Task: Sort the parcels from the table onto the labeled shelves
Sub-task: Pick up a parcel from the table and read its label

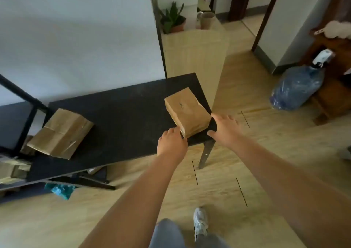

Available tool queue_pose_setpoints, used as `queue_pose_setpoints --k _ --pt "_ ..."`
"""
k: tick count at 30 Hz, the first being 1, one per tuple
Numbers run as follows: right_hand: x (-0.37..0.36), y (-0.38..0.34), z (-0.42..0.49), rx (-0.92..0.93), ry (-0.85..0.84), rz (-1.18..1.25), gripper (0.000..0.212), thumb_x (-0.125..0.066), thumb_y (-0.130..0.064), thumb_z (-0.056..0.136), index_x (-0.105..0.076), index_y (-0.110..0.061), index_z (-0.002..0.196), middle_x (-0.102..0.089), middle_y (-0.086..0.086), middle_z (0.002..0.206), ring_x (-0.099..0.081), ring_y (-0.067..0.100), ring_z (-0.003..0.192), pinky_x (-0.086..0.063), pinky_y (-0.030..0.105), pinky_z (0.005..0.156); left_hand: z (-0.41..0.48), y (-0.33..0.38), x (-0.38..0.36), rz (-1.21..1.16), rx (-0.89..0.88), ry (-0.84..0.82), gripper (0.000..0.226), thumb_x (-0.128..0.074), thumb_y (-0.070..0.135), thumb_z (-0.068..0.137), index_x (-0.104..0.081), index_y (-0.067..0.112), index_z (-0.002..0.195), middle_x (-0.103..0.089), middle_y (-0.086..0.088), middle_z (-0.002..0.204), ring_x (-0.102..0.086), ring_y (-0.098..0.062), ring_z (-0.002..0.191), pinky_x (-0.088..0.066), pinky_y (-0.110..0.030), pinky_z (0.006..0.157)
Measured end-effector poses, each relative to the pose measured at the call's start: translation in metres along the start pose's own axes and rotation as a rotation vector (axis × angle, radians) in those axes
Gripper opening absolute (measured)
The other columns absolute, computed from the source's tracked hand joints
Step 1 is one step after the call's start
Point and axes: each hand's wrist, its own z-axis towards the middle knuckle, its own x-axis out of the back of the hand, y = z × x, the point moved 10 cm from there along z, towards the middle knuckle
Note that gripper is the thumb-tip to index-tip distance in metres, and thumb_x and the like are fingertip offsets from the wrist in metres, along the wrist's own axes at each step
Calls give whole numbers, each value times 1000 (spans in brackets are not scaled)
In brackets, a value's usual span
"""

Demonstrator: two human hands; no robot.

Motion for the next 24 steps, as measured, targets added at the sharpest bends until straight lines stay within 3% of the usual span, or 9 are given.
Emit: queue_pose_setpoints --k 7,15,18,21,24 --pt "-24 12 28 -92 -75 61 80 -61 -40 93 -19 -15 156 -37 10 157 -34 33 143 -31 47 113 28 -10 -22 -24 55 -71 53 -47 28 102 -36 12 151 -47 -7 150 -42 -27 137 -40 -41 107" --pt "-37 9 37 -160 -45 227 72 -64 -32 93 -29 -12 152 -47 11 149 -43 32 136 -41 45 106 44 -13 -37 -117 44 -106 52 -49 25 101 -37 12 150 -51 -6 146 -45 -26 134 -43 -41 104" --pt "-39 8 36 -174 -14 320 63 -66 -26 93 -36 -11 146 -55 12 139 -54 29 122 -49 41 92 46 -19 -38 -199 62 -89 47 -51 22 100 -43 13 146 -55 -6 140 -49 -26 130 -48 -39 97" --pt "-47 4 34 -214 -1 450 50 -65 -23 93 -42 -11 136 -63 8 112 -58 20 87 -49 32 68 43 -31 -37 -337 112 -59 45 -52 21 99 -47 16 143 -59 -5 136 -55 -24 124 -50 -32 86" --pt "-48 0 32 -271 60 600 34 -66 -22 92 -48 -13 121 -62 1 101 -58 16 80 -53 34 69 39 -47 -31 -508 158 3 44 -55 23 97 -51 24 141 -61 2 135 -59 -19 123 -47 -26 83"
